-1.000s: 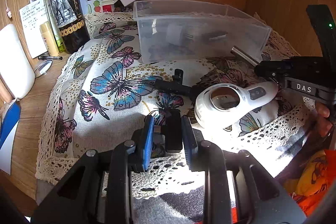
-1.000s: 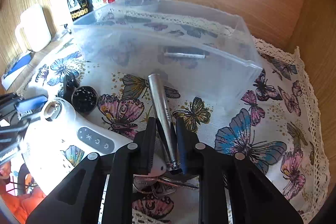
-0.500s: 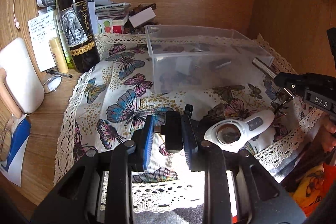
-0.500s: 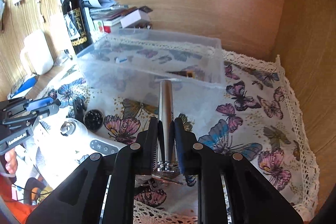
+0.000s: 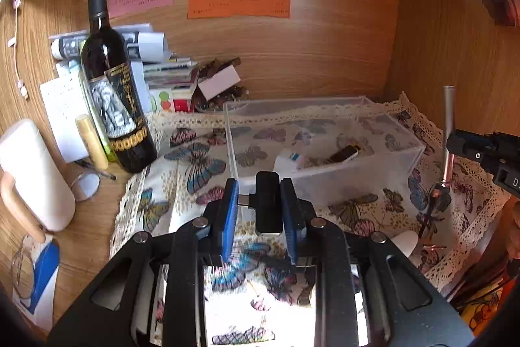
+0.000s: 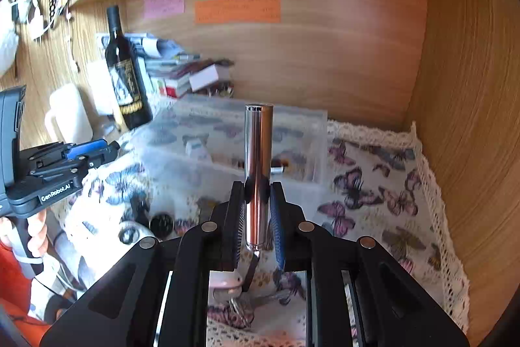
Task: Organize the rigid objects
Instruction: 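Carry the black part into the box while the right tool drops the silver rod there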
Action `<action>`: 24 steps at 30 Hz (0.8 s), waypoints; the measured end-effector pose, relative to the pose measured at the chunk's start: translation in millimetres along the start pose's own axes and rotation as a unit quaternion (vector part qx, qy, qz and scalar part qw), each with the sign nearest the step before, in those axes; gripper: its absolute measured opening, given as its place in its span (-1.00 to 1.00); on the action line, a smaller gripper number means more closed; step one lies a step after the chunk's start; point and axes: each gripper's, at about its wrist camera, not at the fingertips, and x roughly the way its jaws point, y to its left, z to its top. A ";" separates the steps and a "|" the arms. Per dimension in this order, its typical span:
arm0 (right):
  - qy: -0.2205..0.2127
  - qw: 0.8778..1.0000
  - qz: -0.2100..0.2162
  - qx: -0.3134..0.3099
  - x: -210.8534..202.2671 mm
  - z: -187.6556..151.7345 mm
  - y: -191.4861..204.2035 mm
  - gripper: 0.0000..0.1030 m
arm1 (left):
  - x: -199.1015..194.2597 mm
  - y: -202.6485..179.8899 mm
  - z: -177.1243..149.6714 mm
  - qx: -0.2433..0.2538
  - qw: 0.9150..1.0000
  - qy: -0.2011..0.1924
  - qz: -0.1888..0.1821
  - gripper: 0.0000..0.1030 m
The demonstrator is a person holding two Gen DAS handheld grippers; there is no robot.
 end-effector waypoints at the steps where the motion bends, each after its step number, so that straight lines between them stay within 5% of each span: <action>1: -0.006 1.000 -0.004 0.001 0.3 4.5 -0.7 -0.74 | 1.3 -0.1 5.2 0.001 1.000 -0.004 0.001 -0.51; 8: -0.045 0.999 -0.015 0.012 5.1 34.5 -11.6 -0.87 | 14.8 -0.2 32.2 0.006 1.000 -0.021 0.000 -0.51; 15: 0.012 1.000 0.004 0.008 30.6 17.7 -13.8 -0.84 | 30.7 0.6 33.3 0.007 1.000 -0.007 -0.005 -0.51; 17: 0.043 0.999 0.001 0.010 38.6 3.2 -14.3 -0.78 | 33.4 -0.7 30.1 0.009 1.000 -0.002 -0.004 -0.51; 21: 0.100 0.994 0.005 0.035 50.7 -29.6 -15.2 -0.29 | 36.4 -2.3 22.6 0.011 1.000 0.007 -0.007 -0.51; 24: 0.127 0.991 0.010 0.041 57.9 -47.8 -12.0 -0.23 | 38.0 -3.1 17.8 0.010 1.000 0.013 -0.010 -0.51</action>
